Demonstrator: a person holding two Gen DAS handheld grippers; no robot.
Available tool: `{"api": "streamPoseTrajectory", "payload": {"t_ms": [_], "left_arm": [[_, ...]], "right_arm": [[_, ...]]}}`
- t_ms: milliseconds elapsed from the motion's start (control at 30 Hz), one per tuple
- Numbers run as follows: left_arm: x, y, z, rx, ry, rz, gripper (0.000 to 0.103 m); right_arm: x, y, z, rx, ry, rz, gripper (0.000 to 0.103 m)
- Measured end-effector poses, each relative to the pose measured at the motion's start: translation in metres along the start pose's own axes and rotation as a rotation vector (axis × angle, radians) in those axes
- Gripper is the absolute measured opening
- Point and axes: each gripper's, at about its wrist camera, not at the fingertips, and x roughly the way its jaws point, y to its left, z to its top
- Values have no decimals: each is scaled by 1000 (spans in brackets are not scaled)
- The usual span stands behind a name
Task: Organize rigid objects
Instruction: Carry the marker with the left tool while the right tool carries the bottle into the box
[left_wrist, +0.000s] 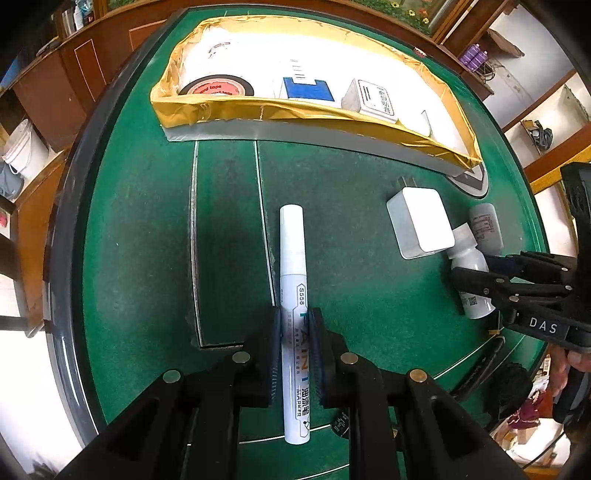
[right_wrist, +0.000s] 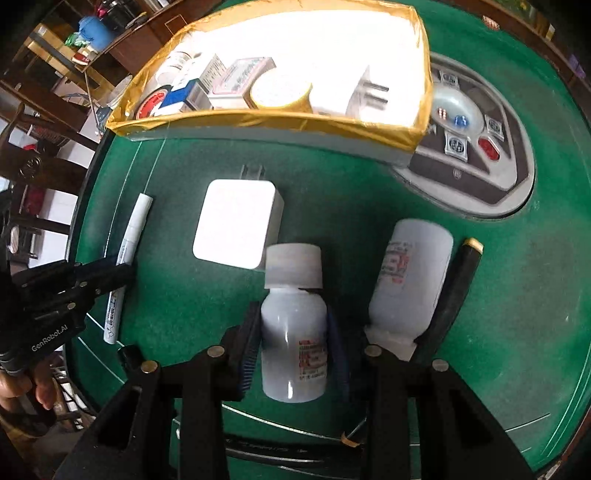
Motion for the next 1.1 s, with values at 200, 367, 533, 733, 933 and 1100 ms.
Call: {"api": "streamPoseTrajectory", "payload": {"t_ms": [200, 367, 533, 733, 933, 1100], "left_arm": [[1, -4, -1, -14, -10, 4, 14], [-7, 0, 1, -44, -37, -34, 14], [-20, 2, 9, -60, -64, -54, 14], [-36, 1, 26, -57, -104, -72, 14], [-47, -1, 46, -52, -136, -84, 14], [-51, -3, 57, -49, -151, -96, 14]], "right_arm": [[-1, 2, -4, 19, -41, 2, 33], [-12, -1, -8, 24, -58, 8, 33], [-27, -3, -5, 27, -91, 30, 33], [-46, -4, 6, 26, -143, 52, 33], [-62, -11, 9, 18, -168, 58, 33], [-70, -16, 16, 19, -179, 52, 33]]}}
